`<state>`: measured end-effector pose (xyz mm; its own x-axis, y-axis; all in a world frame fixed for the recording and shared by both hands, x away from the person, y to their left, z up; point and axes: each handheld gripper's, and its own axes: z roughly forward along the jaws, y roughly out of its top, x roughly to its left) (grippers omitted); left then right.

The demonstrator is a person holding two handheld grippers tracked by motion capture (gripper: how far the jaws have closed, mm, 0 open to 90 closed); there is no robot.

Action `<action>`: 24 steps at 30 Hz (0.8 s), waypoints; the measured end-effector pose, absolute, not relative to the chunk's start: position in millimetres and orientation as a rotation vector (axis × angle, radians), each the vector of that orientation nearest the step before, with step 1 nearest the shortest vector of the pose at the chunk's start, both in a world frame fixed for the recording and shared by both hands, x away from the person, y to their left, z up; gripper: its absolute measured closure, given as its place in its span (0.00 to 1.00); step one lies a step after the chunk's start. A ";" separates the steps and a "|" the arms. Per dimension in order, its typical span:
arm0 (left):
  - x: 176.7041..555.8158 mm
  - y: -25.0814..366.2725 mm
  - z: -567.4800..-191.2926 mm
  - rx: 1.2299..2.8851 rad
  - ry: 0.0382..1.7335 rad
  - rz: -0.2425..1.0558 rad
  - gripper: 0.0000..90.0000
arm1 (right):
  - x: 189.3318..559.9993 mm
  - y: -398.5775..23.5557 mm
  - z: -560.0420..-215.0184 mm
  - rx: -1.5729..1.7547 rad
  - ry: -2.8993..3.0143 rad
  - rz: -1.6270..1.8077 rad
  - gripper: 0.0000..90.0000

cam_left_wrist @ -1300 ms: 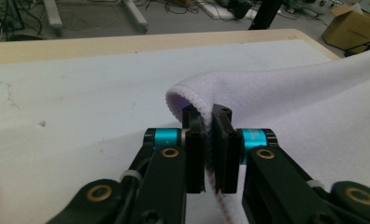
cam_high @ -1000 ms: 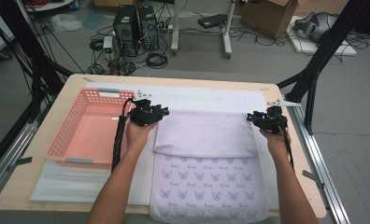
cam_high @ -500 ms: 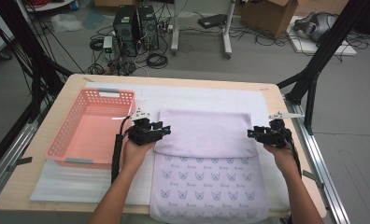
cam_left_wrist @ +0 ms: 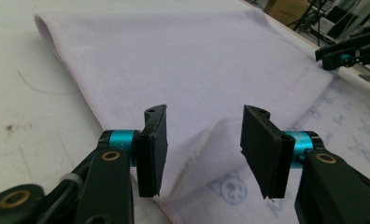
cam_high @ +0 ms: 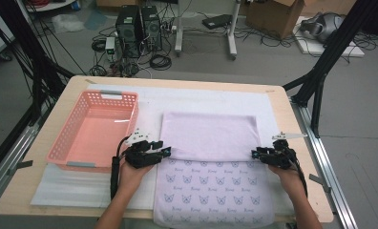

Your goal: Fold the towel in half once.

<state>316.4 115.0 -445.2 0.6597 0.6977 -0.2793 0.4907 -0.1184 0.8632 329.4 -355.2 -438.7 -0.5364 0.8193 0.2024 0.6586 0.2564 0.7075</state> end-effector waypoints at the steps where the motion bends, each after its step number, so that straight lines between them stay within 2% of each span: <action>1: 315.4 115.1 -446.8 1.782 0.960 0.224 0.58 | 328.2 -355.3 -439.5 1.379 2.317 1.141 0.72; 3: 314.3 113.9 -449.9 1.808 0.978 0.218 0.64 | 325.6 -355.3 -439.8 1.375 2.309 1.137 0.76; 7: 309.2 107.8 -450.0 1.867 0.943 0.248 0.95 | 319.8 -355.2 -439.5 1.341 2.316 1.134 0.92; 24: 263.7 122.1 -444.3 1.813 0.856 0.296 0.96 | 269.5 -362.4 -439.1 1.186 2.314 1.194 0.93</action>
<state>263.7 122.1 -444.3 0.7125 0.6752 -0.1912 0.4130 -0.1832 0.8921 269.5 -362.4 -439.1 -0.6238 0.7730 0.1152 0.5418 0.3215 0.7766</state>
